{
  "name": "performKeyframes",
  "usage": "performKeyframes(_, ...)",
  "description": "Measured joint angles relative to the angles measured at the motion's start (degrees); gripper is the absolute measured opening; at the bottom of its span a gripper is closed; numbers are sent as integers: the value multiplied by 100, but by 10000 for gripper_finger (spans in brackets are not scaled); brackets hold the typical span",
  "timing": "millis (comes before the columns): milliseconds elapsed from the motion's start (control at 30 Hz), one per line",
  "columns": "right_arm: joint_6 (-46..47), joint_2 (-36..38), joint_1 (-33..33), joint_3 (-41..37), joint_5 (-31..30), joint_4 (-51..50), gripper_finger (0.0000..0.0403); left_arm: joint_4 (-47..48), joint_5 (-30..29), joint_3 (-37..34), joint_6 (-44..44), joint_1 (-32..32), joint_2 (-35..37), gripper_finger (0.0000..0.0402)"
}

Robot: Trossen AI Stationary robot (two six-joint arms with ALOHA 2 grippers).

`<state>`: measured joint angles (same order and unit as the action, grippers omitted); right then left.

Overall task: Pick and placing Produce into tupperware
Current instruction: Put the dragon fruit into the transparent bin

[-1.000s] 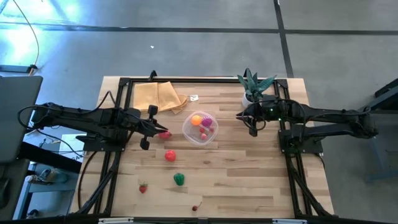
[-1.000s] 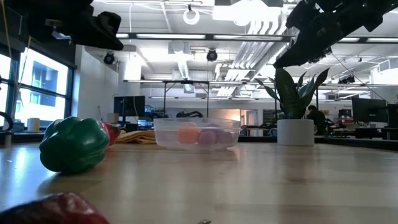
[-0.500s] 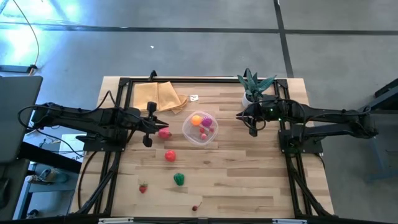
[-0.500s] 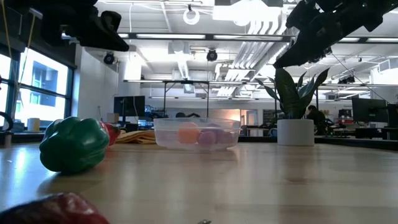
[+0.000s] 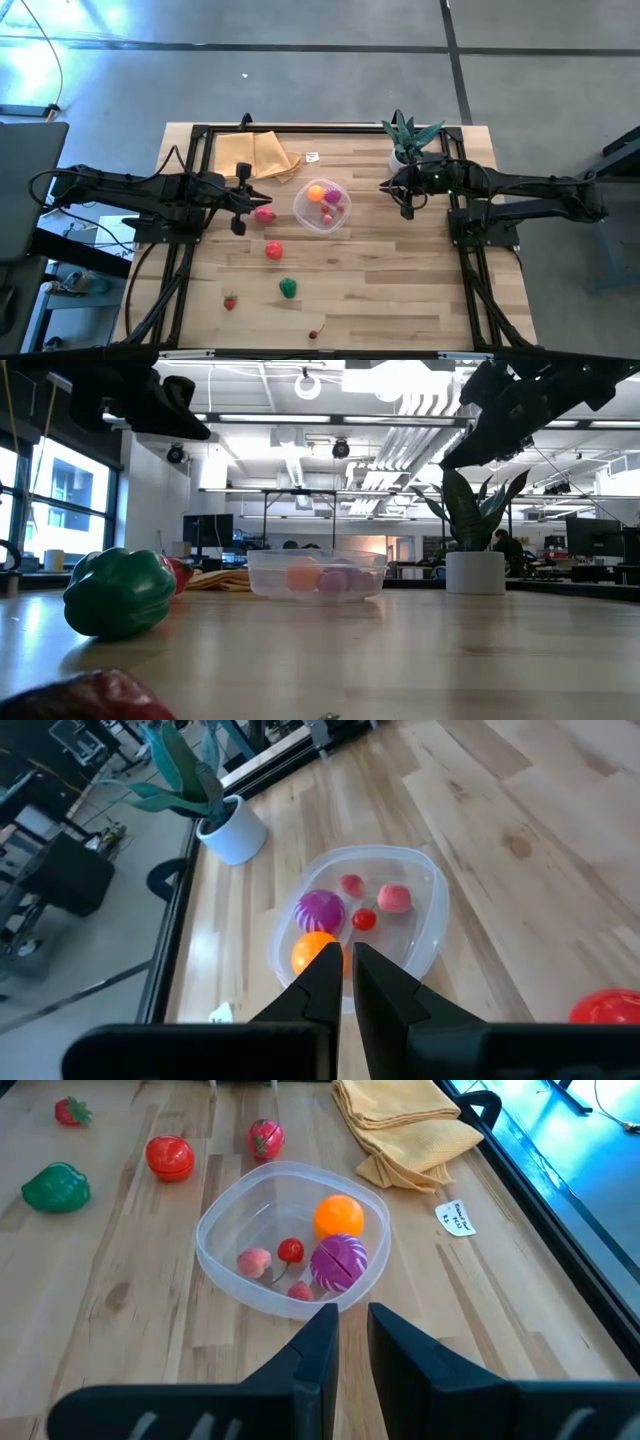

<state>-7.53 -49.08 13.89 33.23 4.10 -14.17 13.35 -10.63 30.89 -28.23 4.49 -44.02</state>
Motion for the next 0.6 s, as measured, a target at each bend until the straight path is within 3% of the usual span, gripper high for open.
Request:
performKeyframes(233, 0, 0, -2, 0, 0, 0, 46, 1, -112, 1, 140, 0, -1, 19)
performKeyframes(500, -1, -1, 0, 0, 0, 0, 46, 565, -33, 2, 2358, 0, 1, 19)
performKeyframes(600, 0, -2, 0, 0, 0, 0, 46, 1109, -33, 2, 2622, 0, -1, 19)
